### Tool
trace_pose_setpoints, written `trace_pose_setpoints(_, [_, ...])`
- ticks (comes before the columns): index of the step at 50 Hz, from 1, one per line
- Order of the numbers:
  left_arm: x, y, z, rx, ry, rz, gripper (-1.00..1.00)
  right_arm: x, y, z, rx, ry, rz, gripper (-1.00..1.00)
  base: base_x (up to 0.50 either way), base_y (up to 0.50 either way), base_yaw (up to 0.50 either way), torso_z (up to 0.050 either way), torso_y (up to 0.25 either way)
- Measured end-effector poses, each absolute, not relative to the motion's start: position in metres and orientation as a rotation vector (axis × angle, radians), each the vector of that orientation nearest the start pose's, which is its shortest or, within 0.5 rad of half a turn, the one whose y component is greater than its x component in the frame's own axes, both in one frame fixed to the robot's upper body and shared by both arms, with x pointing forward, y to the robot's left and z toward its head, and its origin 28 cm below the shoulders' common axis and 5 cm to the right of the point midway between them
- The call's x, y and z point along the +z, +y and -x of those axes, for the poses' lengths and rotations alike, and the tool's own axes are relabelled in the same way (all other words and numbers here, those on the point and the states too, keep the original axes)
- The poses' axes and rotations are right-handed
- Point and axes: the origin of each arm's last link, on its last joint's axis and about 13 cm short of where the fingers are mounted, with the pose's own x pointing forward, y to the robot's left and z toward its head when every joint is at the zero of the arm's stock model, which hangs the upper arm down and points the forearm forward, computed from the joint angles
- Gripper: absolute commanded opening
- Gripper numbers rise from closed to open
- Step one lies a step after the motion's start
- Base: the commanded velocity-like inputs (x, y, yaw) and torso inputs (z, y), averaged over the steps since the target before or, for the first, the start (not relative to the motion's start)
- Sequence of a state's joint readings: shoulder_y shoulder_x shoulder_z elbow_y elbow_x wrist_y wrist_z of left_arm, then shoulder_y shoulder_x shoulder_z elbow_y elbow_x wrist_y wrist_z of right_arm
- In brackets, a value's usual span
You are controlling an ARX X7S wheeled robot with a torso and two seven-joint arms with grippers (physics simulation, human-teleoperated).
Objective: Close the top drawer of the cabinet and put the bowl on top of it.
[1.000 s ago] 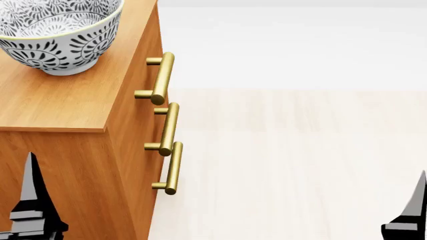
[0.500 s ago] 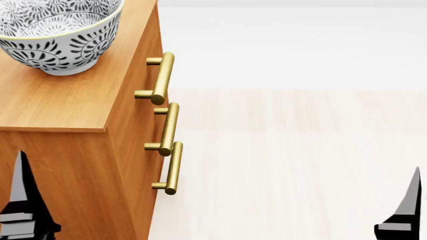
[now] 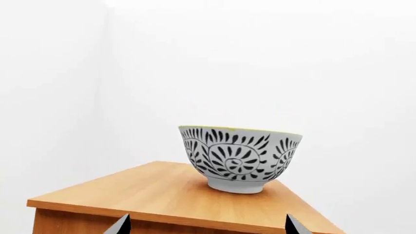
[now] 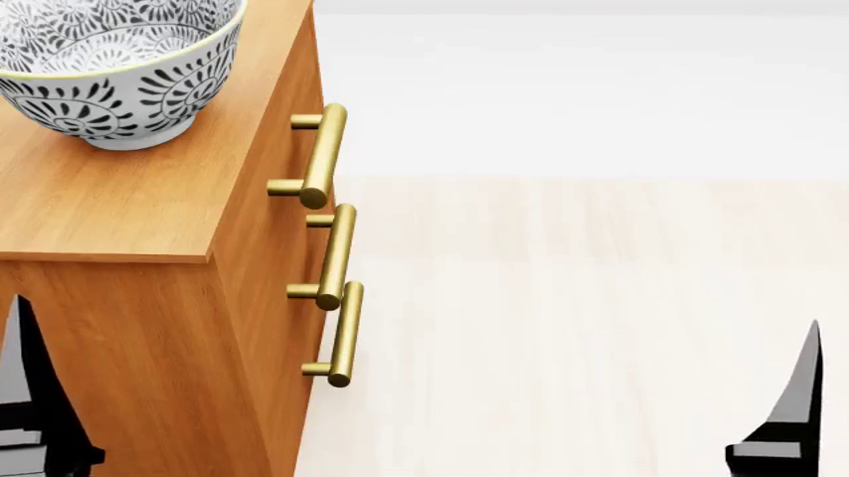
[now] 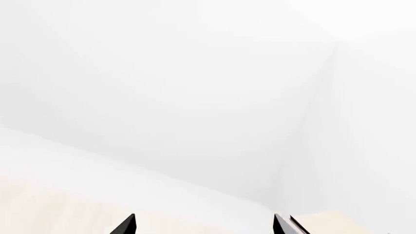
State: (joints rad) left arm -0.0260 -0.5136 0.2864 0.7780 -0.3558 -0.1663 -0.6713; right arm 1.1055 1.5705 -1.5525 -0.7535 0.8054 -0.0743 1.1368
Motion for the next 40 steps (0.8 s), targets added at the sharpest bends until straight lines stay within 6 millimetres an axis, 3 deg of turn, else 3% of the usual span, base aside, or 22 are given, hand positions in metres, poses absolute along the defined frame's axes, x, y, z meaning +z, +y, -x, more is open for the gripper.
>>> trace_pose_setpoints(40, [0.160,0.210,-0.160,0.092,-0.507,0.065,1.00,0.203,-0.186,-0.141,-0.222,-0.297,0.462,1.00,0.00,0.00,0.00,0.000,0.000])
